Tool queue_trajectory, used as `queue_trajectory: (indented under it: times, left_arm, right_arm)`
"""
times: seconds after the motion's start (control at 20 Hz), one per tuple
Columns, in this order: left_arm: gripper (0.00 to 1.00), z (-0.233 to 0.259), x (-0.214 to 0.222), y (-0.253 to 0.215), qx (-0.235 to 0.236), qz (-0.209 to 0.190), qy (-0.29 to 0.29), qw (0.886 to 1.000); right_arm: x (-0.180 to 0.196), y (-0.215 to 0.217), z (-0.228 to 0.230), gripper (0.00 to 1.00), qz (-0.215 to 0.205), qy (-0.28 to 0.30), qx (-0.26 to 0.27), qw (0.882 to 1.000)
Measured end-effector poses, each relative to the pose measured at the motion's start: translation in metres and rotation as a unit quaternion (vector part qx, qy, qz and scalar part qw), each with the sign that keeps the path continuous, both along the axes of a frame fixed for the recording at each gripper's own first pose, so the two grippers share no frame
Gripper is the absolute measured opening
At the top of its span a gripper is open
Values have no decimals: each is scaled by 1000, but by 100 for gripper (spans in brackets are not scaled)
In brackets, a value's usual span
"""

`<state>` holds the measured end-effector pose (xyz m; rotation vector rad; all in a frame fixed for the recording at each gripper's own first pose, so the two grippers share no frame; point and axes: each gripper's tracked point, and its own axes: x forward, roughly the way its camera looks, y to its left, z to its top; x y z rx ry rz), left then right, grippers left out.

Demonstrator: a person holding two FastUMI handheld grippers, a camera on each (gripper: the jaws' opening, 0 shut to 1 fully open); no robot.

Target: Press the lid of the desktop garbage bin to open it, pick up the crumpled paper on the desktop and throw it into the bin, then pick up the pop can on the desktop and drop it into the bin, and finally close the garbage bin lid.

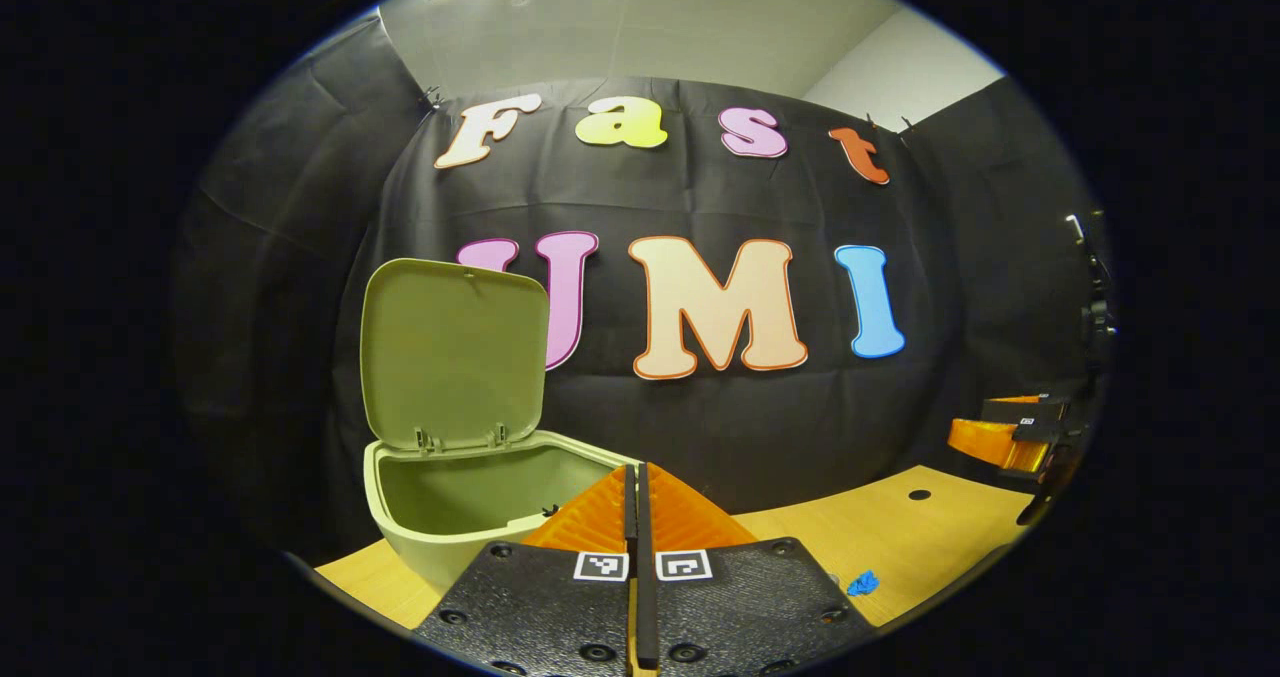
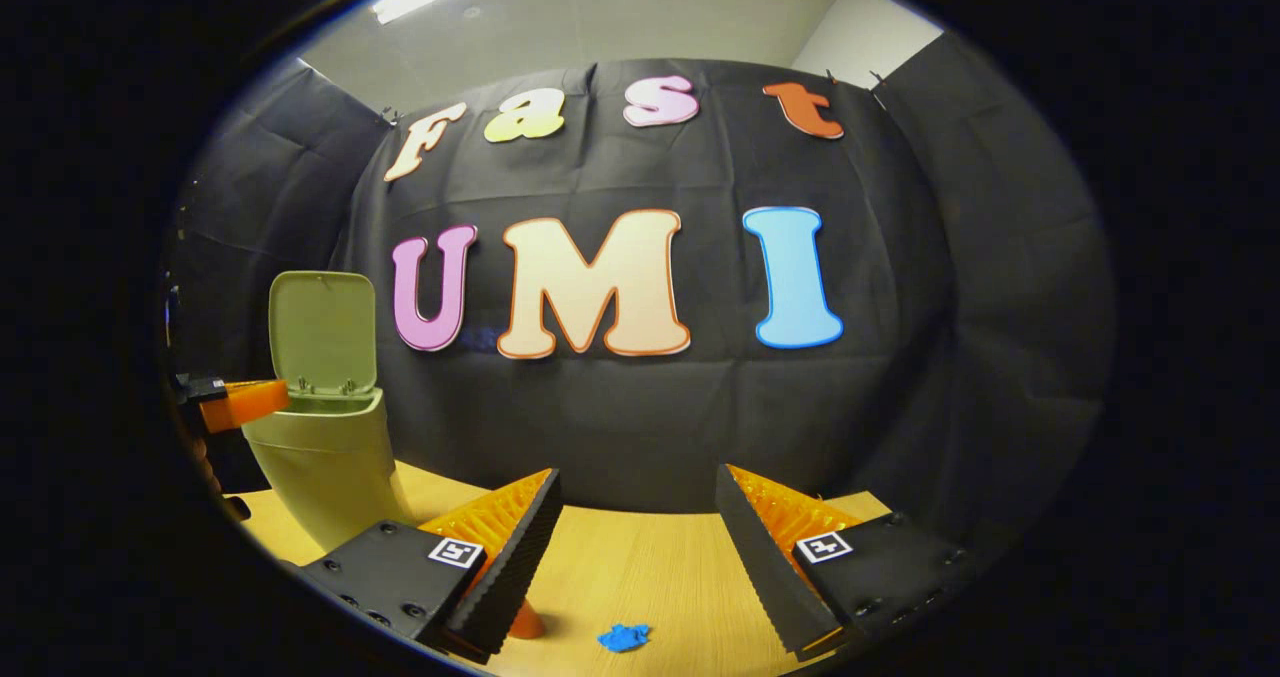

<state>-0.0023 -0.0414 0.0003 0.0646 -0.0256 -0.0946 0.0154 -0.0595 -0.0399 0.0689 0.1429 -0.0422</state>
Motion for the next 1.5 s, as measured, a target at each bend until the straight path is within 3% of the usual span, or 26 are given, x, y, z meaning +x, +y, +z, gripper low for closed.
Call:
queue_trajectory:
  times: [0.2, 0.35, 0.55, 0.6, 0.65, 0.7, 0.8, 0.85, 1.1, 1.15, 1.2, 1.3, 1.5]
  left_arm:
    - [0, -4, 3, 0, 3, 1, 7, 1000]
    - [0, -7, 2, -6, 5, -9, 12, 1000]
    - [16, -4, 0, -10, 8, -18, 10, 1000]
    - [30, -5, 1, -10, 10, -19, 9, 1000]
    - [39, -5, 2, -10, 13, -19, 9, 1000]
    - [59, -4, 1, -9, 15, -17, 8, 1000]
    - [99, -4, 3, -6, 15, -13, 5, 1000]
    - [97, -3, 0, -7, 15, -14, 5, 1000]
    - [96, 1, 0, -6, 15, -15, -1, 1000]
    - [100, 1, 0, -6, 16, -14, -1, 1000]
    - [96, 0, 1, -5, 17, -12, 0, 1000]
    - [99, 0, 1, -4, 17, -10, 2, 1000]
    - [96, 0, 0, -5, 15, -12, 1, 1000]
  right_arm:
    - [3, -19, -45, 91, 2, 85, -24, 996]
    - [-2, -28, -86, 92, 10, 157, -68, 985]
    - [0, -18, -111, 86, 34, 205, -83, 975]
    - [-1, -15, -120, 83, 43, 216, -86, 972]
    - [-1, -14, -127, 83, 48, 226, -94, 968]
    - [-2, -13, -134, 88, 52, 242, -107, 963]
    - [-3, -12, -151, 88, 61, 271, -127, 952]
    - [-3, -11, -157, 83, 65, 284, -130, 948]
    - [-2, -5, -188, 83, 79, 334, -135, 930]
    - [-2, -3, -194, 83, 84, 343, -133, 926]
    - [0, -1, -201, 83, 87, 349, -132, 924]
    - [1, 1, -211, 83, 90, 364, -134, 917]
    - [4, 6, -228, 83, 94, 383, -136, 909]
